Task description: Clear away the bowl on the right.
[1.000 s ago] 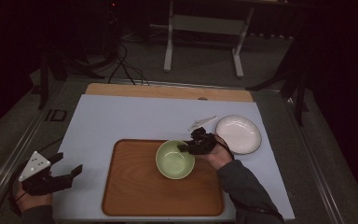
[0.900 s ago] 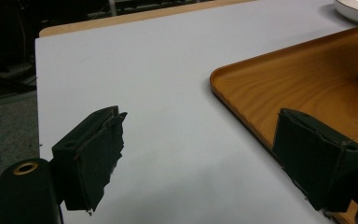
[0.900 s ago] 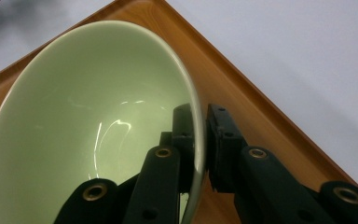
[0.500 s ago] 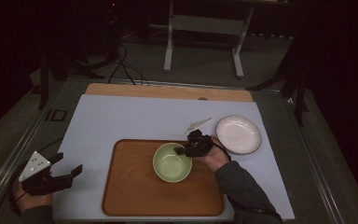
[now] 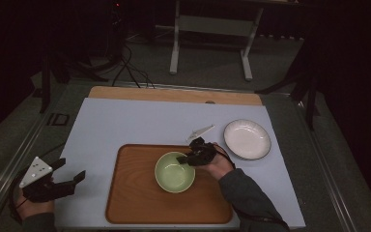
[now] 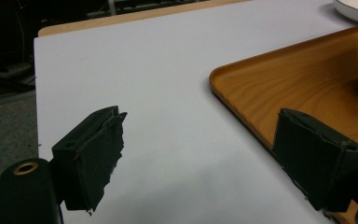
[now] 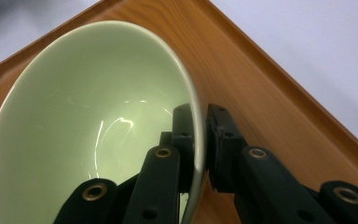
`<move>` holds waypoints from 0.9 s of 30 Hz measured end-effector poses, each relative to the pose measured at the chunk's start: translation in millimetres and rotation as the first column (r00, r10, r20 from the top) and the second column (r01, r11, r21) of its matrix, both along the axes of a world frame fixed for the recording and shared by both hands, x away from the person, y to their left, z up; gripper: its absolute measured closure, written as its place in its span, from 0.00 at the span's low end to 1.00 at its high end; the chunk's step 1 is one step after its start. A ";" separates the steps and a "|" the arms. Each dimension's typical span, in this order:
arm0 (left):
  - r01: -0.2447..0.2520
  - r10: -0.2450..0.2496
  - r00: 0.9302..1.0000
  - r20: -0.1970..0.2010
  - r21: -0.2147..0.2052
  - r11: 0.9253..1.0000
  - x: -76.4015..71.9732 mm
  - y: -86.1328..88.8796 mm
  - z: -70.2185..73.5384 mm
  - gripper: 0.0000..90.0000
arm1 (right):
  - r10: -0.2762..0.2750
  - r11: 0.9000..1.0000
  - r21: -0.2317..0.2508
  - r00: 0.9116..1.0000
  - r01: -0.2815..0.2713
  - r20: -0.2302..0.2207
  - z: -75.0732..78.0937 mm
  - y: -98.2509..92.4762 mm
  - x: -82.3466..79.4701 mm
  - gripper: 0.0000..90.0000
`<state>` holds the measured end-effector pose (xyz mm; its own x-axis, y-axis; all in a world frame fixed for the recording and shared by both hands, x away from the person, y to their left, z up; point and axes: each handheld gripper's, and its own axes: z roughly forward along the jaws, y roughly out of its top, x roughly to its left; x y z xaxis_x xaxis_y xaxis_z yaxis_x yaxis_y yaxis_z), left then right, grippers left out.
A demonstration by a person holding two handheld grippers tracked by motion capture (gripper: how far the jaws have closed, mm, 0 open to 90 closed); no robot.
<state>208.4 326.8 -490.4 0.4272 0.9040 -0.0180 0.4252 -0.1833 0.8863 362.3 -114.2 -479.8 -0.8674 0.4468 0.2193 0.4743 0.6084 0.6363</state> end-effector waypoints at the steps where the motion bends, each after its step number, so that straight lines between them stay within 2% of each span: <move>1: 0.000 0.000 1.000 0.000 -0.001 1.000 0.0 0.0 0.0 0.17 | 0.005 1.000 -0.001 1.000 -0.005 0.000 -0.7 0.4 0.0 0.92; 10: 0.000 0.000 1.000 0.000 -0.001 1.000 0.0 0.0 0.0 0.18 | 0.017 1.000 -0.008 0.999 -0.017 -0.031 -11.8 5.3 -3.6 0.92; 16: -0.001 0.001 1.000 -0.002 0.000 1.000 0.1 -0.1 -0.2 0.17 | 0.030 0.999 -0.012 0.999 -0.031 -0.044 -13.1 7.5 -3.7 0.92; 27: 0.000 0.000 1.000 -0.001 0.001 1.000 0.2 -0.1 -0.2 0.18 | 0.016 0.999 -0.042 0.998 -0.019 -0.060 -21.9 9.4 1.9 0.92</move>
